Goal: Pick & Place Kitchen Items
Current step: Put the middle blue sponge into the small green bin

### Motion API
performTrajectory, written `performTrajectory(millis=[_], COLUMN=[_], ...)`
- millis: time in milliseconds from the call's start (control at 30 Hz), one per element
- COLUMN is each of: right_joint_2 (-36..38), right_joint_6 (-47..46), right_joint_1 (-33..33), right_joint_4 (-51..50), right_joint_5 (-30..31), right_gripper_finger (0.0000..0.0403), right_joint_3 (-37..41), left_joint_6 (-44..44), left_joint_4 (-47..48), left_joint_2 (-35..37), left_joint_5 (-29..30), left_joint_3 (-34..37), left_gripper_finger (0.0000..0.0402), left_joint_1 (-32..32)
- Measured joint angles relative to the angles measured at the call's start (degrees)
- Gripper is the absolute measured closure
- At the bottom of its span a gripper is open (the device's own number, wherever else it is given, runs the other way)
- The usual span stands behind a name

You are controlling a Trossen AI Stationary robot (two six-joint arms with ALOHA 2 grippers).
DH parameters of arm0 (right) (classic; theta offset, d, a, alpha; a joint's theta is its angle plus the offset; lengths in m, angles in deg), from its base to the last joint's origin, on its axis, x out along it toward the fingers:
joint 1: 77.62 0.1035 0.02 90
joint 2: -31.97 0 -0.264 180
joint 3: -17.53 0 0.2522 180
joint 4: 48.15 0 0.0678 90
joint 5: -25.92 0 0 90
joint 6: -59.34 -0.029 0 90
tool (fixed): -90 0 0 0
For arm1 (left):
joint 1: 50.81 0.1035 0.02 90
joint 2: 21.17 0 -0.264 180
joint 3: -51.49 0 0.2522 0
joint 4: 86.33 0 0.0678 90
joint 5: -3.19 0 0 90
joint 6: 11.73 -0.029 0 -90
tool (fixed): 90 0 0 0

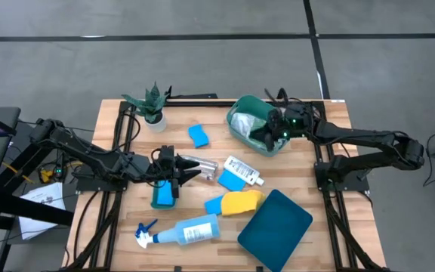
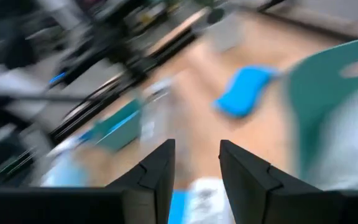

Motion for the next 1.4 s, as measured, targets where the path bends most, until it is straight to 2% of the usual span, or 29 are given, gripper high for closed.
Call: performTrajectory(millis=[100,300,633,933,1167,1400], right_joint_2=[-0.01,-0.04,-0.26,-0.46,-0.46,-1.34], right_joint_6=[-0.04,-3.1,-5.55,-2.77,-3.94,-6.1], right_joint_1=[2.95,8.93,15.27,17.61,17.65,18.68], right_joint_4=[-0.61,-0.51,-0.36,-3.95,-8.5,-15.26], right_joint_5=[-4.71,-5.13,-1.13,9.77,12.89,14.39], right_gripper_finger=[0.0284,0.0284,0.0284,0.0284,0.0284,0.0287], right_joint_3=[0.0,0.0,-3.31,-8.61,-9.64,-9.65], left_joint_6=[-0.02,-0.03,-0.07,-0.11,-0.45,-3.1], left_joint_4=[0.02,0.02,0.02,-0.11,-3.76,-6.93], left_joint_2=[0.0,0.0,0.0,0.0,0.0,0.02], left_joint_5=[0.0,0.0,0.0,0.13,3.78,3.92], left_joint_3=[0.0,0.0,0.01,0.01,0.0,0.01], left_gripper_finger=[0.0262,0.0262,0.0262,0.0262,0.0262,0.0262], left_joint_1=[0.0,0.0,0.0,0.0,0.0,0.0])
